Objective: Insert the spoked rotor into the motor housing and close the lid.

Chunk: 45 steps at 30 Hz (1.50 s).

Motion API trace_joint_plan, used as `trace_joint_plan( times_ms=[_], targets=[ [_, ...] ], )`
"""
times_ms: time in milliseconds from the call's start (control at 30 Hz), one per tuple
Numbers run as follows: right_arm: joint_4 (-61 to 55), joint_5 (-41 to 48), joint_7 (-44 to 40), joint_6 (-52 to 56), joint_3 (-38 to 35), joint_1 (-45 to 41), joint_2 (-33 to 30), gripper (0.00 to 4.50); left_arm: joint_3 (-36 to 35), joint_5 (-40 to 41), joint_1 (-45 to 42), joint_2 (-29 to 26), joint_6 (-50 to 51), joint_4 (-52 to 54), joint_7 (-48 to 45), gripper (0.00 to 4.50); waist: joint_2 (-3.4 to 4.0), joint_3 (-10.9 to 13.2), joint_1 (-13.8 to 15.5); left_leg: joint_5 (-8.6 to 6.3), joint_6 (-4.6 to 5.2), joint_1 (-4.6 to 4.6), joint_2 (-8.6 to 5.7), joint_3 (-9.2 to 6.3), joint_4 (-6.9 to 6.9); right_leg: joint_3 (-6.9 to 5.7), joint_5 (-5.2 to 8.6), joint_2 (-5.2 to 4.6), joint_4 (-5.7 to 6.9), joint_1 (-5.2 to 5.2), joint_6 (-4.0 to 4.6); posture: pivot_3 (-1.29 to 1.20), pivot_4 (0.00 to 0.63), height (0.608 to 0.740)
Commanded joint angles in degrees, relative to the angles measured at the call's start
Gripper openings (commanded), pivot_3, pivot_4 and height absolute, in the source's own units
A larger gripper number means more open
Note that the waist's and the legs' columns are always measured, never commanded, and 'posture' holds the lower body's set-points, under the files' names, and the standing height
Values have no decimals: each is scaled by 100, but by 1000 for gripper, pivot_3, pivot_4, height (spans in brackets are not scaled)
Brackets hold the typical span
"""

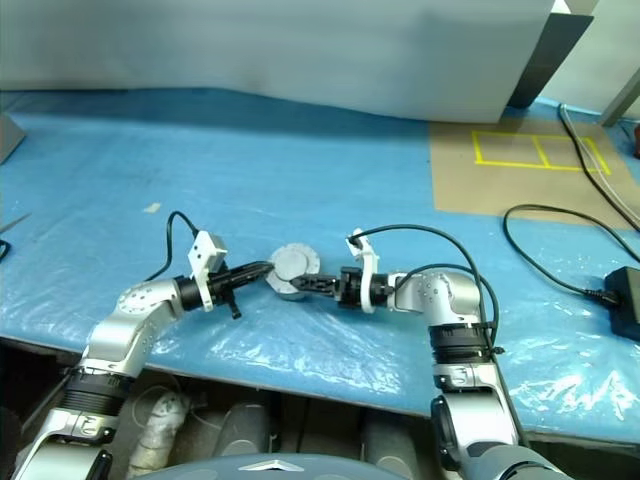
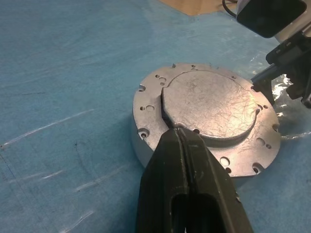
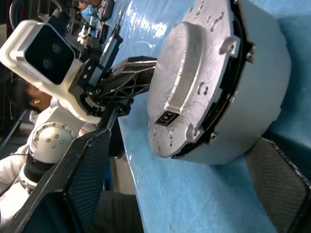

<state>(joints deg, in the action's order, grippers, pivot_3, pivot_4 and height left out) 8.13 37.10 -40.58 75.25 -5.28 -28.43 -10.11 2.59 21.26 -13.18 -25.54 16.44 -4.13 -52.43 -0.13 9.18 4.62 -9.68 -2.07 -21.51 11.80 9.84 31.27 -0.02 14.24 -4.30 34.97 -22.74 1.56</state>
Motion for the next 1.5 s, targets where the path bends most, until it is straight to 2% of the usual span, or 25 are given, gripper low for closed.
trace_joint_plan(
  times_ms=[33,233,300,500,600,800,900,1133,1233,1333,1500],
  targets=[
    [37,137,169,-191,-296,1,61,3502,124,-100,68,19,64,-75,-13,0,0,0,10,0,0,0,0,0,0,0,0,-1,0,0,0,0,150,740],
    [-136,259,204,-257,-334,169,78,1443,177,-120,27,30,59,-116,-57,0,2,-1,80,0,0,-2,-1,0,-3,-2,0,1,-6,0,-1,0,150,740],
    [-200,275,201,-277,-276,223,74,1135,185,-124,9,33,58,-133,-79,0,3,-1,95,0,0,-2,-1,0,-4,-2,0,0,-5,0,-1,0,150,740],
    [-177,265,282,-335,-266,215,134,1131,64,206,44,26,202,190,-291,0,3,-1,87,0,0,8,1,0,-2,1,-2,-1,0,6,-4,0,150,740],
    [-136,275,306,-321,-272,198,154,1130,-214,783,103,-5,610,707,-424,0,2,-1,79,0,-1,4,0,1,-3,2,-2,0,-3,0,-4,0,150,740],
    [-74,476,619,-174,-655,145,274,1130,-935,2377,228,-653,2041,1944,-656,0,2,2,66,0,-3,-29,1,2,-4,-2,-2,11,8,-41,-1,0,150,740],
    [-114,718,738,-22,-911,114,350,1130,-1197,2700,218,-704,2319,1958,-453,0,9,3,74,0,-3,-29,-2,3,-5,0,-1,9,8,-41,-1,0,150,740],
    [-512,1896,1166,540,-2042,-349,709,1130,-1269,2502,217,-642,2641,1440,225,0,9,8,67,1,-3,-46,-1,3,-1,-2,-13,9,-2,-50,-20,0,150,740],
    [-765,2165,1442,777,-2175,-430,786,1130,-1454,2865,232,-576,2882,1240,166,0,8,7,72,1,-4,-48,0,2,-4,-2,-17,12,2,-56,-28,0,150,740],
    [-895,2393,1697,910,-2291,-453,852,1130,-1764,3478,187,-478,3303,1122,210,626,8,7,75,-2,-10,-48,0,1,-9,-6,-18,13,2,-56,-30,0,150,740],
    [-922,2623,1968,959,-2371,-470,875,1130,-2192,4447,105,-262,3882,1019,473,2284,8,8,90,-6,-17,-56,-2,-2,-9,-11,-19,13,-1,-57,-31,0,150,740]
  ],
)
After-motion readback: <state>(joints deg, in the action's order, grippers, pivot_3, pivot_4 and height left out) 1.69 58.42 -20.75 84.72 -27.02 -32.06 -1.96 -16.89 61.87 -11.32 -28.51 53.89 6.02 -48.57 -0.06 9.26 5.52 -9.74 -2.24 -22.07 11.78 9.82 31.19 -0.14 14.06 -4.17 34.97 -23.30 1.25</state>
